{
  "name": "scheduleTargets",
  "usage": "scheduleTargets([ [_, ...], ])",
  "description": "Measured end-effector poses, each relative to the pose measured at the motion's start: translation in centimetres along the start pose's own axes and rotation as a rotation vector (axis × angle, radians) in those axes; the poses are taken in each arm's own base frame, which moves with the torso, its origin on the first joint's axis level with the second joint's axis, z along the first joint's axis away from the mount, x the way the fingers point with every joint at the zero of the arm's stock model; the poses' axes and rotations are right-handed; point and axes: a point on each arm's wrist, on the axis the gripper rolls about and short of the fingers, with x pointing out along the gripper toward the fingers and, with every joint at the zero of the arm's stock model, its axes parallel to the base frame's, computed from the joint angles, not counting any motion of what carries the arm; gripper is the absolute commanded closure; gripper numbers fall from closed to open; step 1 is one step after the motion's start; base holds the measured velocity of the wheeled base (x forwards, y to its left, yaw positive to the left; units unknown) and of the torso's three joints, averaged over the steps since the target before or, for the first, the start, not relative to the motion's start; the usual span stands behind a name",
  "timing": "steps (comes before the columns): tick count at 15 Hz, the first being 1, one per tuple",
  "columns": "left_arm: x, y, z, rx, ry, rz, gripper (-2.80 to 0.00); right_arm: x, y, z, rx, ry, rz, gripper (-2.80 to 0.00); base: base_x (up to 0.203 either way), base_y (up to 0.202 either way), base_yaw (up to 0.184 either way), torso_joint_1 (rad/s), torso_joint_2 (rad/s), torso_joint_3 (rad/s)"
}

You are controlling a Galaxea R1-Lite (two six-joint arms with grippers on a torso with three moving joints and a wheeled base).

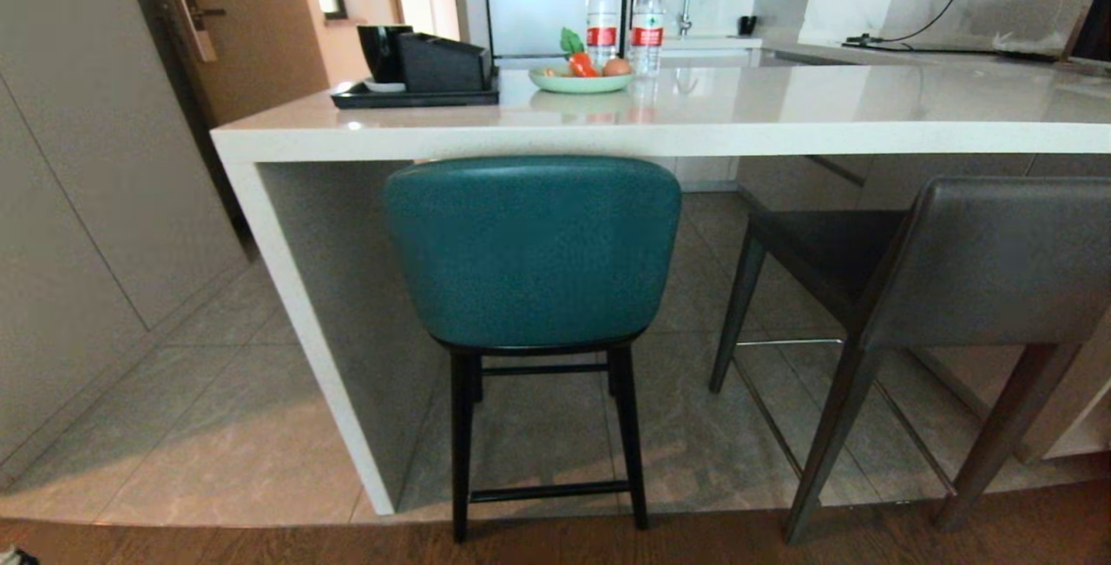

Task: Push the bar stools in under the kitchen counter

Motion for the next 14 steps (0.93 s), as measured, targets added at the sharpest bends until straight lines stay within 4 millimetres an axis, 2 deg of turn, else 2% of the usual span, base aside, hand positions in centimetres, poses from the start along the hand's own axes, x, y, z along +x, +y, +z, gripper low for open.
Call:
scheduleTargets([
  [3, 0.2, 0.1, -1.3, 0.009, 0.002, 0.013, 0.00, -0.5, 0.3, 0.4, 0.021, -0.028, 0.065, 0.00, 0.000, 0.000, 0.000, 0.000, 0.00, 0.000],
  [7, 0.6, 0.3, -2.9, 0.012, -0.005, 0.060, 0.00, -1.0, 0.2, 1.6, 0.149, -0.072, 0.203, 0.00, 0.000, 0.000, 0.000, 0.000, 0.00, 0.000],
  [11, 0.7, 0.4, -3.6, -0.049, 0.020, 0.065, 0.00, -0.7, 0.1, 1.1, 0.126, -0.092, 0.251, 0.00, 0.000, 0.000, 0.000, 0.000, 0.00, 0.000],
  [14, 0.2, 0.2, -1.2, -0.064, -0.037, 0.069, 0.00, -1.1, -0.6, 2.1, 0.143, -0.102, 0.337, 0.00, 0.000, 0.000, 0.000, 0.000, 0.00, 0.000],
])
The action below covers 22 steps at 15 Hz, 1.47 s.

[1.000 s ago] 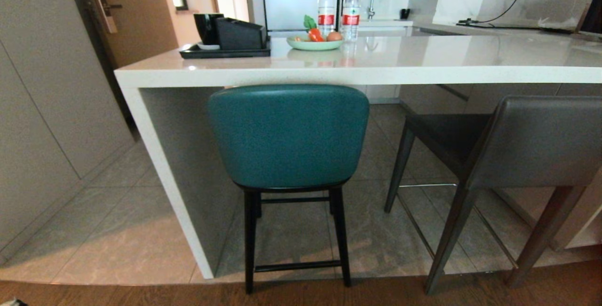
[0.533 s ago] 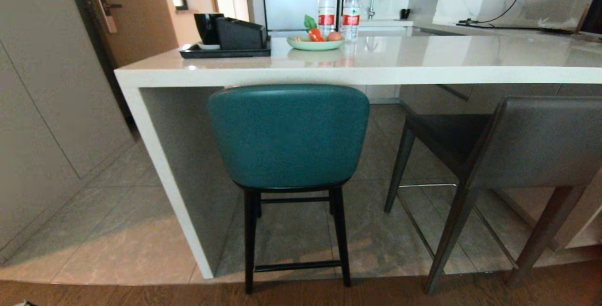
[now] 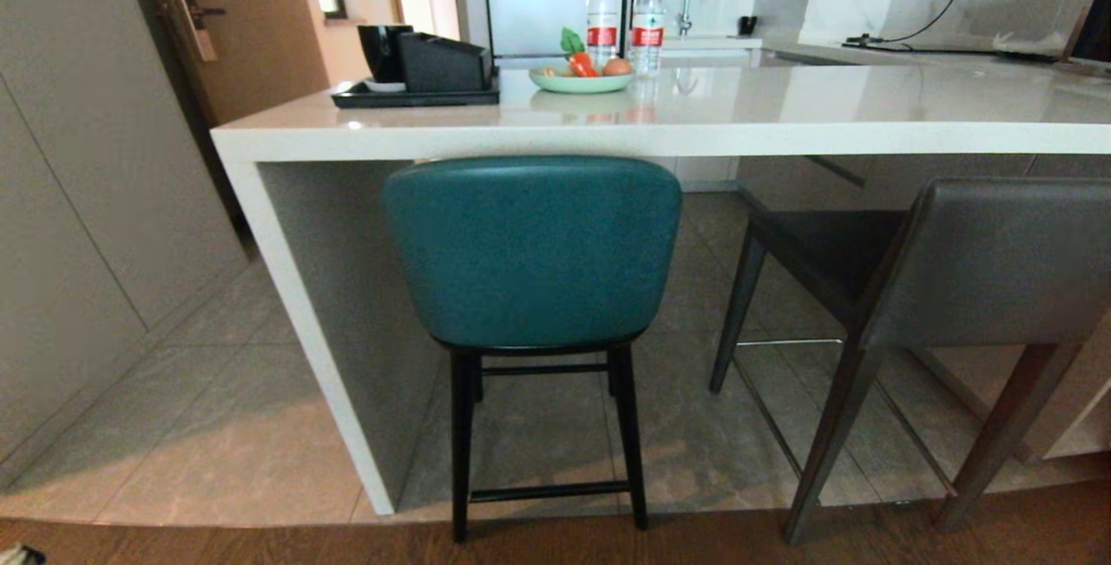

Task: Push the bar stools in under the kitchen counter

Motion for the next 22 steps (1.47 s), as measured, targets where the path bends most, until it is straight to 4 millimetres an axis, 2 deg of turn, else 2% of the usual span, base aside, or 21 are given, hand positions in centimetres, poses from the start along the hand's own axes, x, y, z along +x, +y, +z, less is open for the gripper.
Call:
scheduleTargets([
  [2, -0.2, -0.1, 0.8, 0.028, -0.010, 0.002, 0.00, -0.8, 0.0, 0.1, -0.008, 0.036, 0.006, 0.00, 0.000, 0.000, 0.000, 0.000, 0.00, 0.000],
  [4, 0.2, 0.1, -0.9, 0.066, 0.024, 0.003, 0.00, -2.0, 0.1, -0.6, -0.012, 0.050, -0.009, 0.00, 0.000, 0.000, 0.000, 0.000, 0.00, 0.000],
  [6, 0.7, 0.4, -3.2, 0.098, 0.039, -0.003, 0.00, -3.8, 0.2, -2.6, -0.024, 0.099, -0.029, 0.00, 0.000, 0.000, 0.000, 0.000, 0.00, 0.000],
  [8, 0.8, 0.6, -4.1, 0.106, 0.029, -0.005, 0.00, -4.8, 0.2, -4.8, -0.053, 0.190, -0.058, 0.00, 0.000, 0.000, 0.000, 0.000, 0.00, 0.000],
  [10, 0.8, 0.5, -3.5, 0.125, -0.038, -0.023, 0.00, -4.9, 0.2, -6.3, -0.090, 0.226, -0.043, 0.00, 0.000, 0.000, 0.000, 0.000, 0.00, 0.000],
  [13, 0.3, 0.0, -0.1, 0.148, -0.133, -0.026, 0.00, -4.4, 0.0, -7.9, -0.079, 0.260, -0.055, 0.00, 0.000, 0.000, 0.000, 0.000, 0.00, 0.000],
  [14, -0.1, -0.2, 0.6, 0.148, -0.116, -0.010, 0.00, -4.3, 0.0, -8.2, -0.078, 0.266, -0.056, 0.00, 0.000, 0.000, 0.000, 0.000, 0.00, 0.000],
  [15, -0.6, -0.4, 0.4, 0.141, -0.077, -0.010, 0.00, -4.2, -0.1, -8.3, -0.078, 0.260, -0.056, 0.00, 0.000, 0.000, 0.000, 0.000, 0.00, 0.000],
  [16, -1.2, -0.6, -0.5, 0.131, -0.036, -0.029, 0.00, -4.1, -0.1, -8.5, -0.078, 0.256, -0.057, 0.00, 0.000, 0.000, 0.000, 0.000, 0.00, 0.000],
  [19, -1.8, -0.4, -5.3, 0.107, 0.045, -0.083, 0.00, -3.6, -0.2, -9.6, -0.071, 0.283, -0.064, 0.00, 0.000, 0.000, 0.000, 0.000, 0.00, 0.000],
  [22, -1.9, -0.2, -6.8, 0.088, 0.058, -0.031, 0.00, -2.3, -0.5, -12.1, -0.069, 0.279, -0.069, 0.00, 0.000, 0.000, 0.000, 0.000, 0.00, 0.000],
])
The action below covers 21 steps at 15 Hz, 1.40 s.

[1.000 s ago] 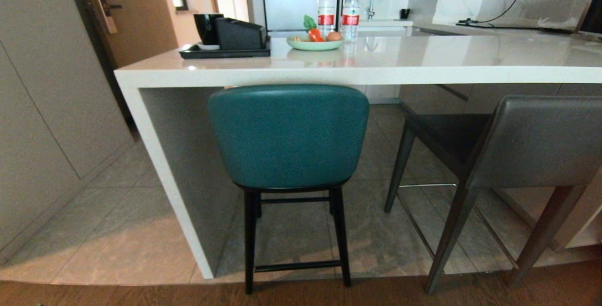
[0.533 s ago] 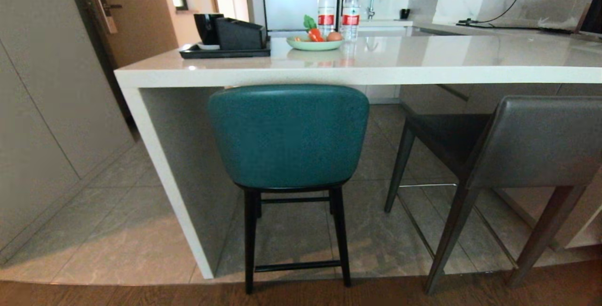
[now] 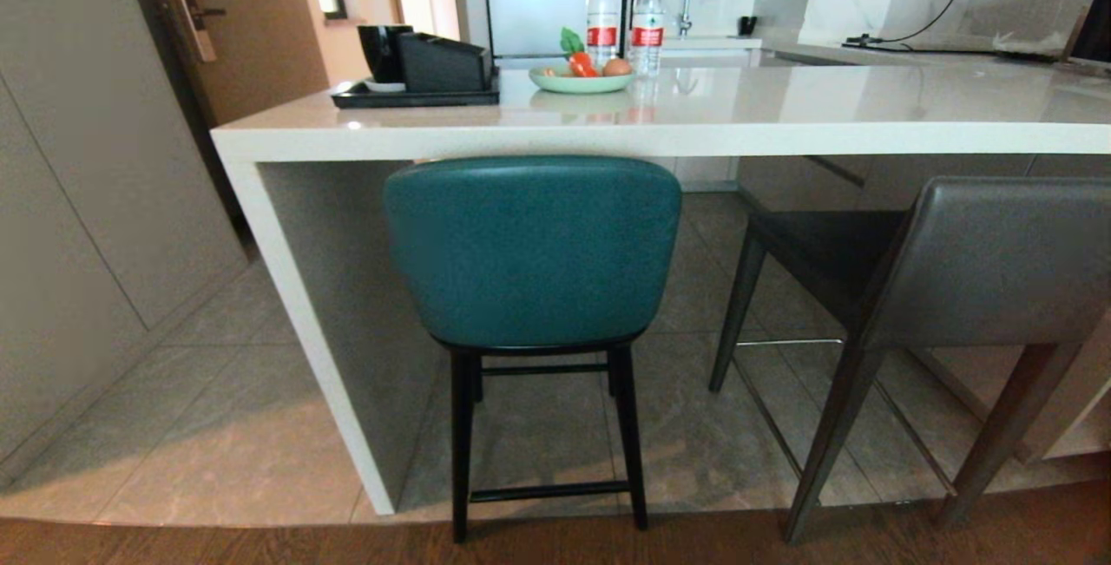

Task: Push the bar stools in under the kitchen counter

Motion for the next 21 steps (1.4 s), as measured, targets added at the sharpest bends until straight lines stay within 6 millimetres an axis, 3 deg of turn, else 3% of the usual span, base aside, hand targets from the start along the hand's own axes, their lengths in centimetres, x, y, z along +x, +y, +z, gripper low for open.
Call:
scheduleTargets([
  [5, -0.1, 0.6, -0.7, 0.079, 0.031, 0.269, 0.00, 1.6, -0.1, -0.7, -0.033, -0.175, -0.026, 0.00, 0.000, 0.000, 0.000, 0.000, 0.00, 0.000],
  [9, -0.1, 0.6, -0.9, 0.031, 0.029, 0.280, 0.00, 1.6, -0.1, -1.0, -0.018, -0.157, -0.051, 0.00, 0.000, 0.000, 0.000, 0.000, 0.00, 0.000],
  [12, -0.1, 0.6, -1.1, -0.139, 0.013, 0.250, 0.00, 1.7, -0.1, -1.5, -0.011, -0.110, -0.032, 0.00, 0.000, 0.000, 0.000, 0.000, 0.00, 0.000],
  [16, -0.1, 0.5, -1.0, 0.027, 0.030, 0.244, 0.00, 1.7, -0.1, -1.5, -0.026, -0.108, -0.038, 0.00, 0.000, 0.000, 0.000, 0.000, 0.00, 0.000],
  [21, 0.1, 0.7, -1.6, 0.086, 0.034, 0.299, 0.00, 1.7, -0.1, -1.5, 0.016, -0.110, -0.039, 0.00, 0.000, 0.000, 0.000, 0.000, 0.00, 0.000],
])
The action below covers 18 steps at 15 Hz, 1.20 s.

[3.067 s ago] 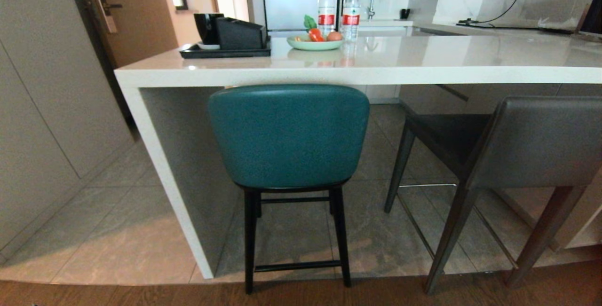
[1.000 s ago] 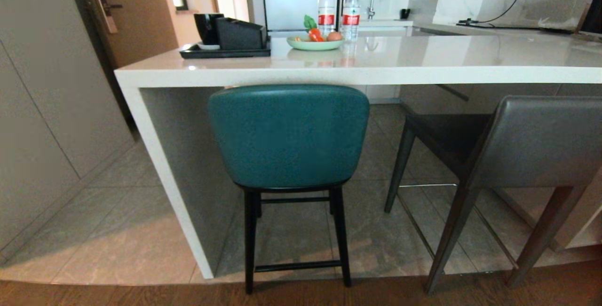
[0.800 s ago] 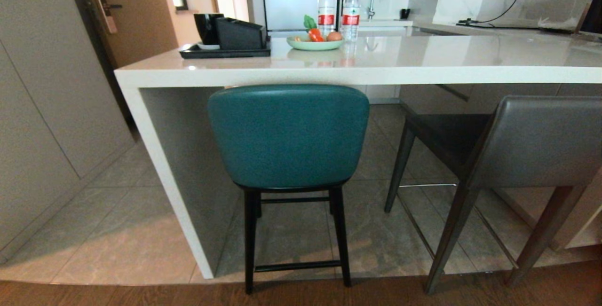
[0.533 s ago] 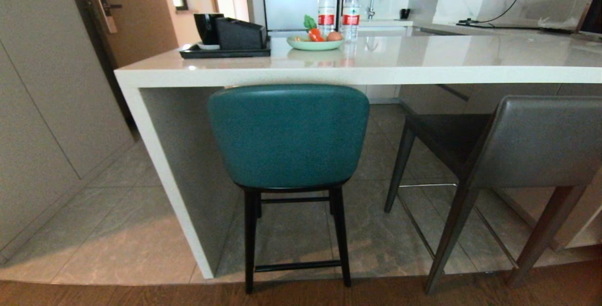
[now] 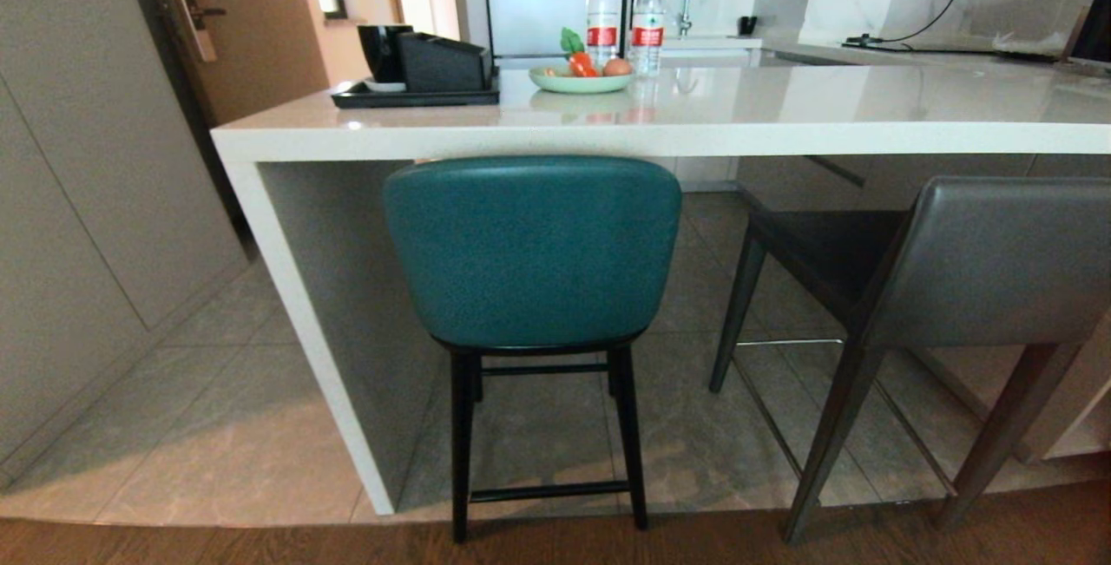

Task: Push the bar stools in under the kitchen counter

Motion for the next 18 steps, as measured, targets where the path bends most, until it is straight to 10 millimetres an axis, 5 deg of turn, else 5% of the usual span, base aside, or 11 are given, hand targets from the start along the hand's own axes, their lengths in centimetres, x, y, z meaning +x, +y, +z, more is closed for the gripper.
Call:
scheduleTargets([
  [18, 0.02, 0.06, -0.06, -0.084, -0.003, 0.026, 0.00, 0.00, 0.00, 0.01, 0.007, -0.001, -0.001, 0.00, 0.000, 0.000, 0.000, 0.000, 0.00, 0.000],
])
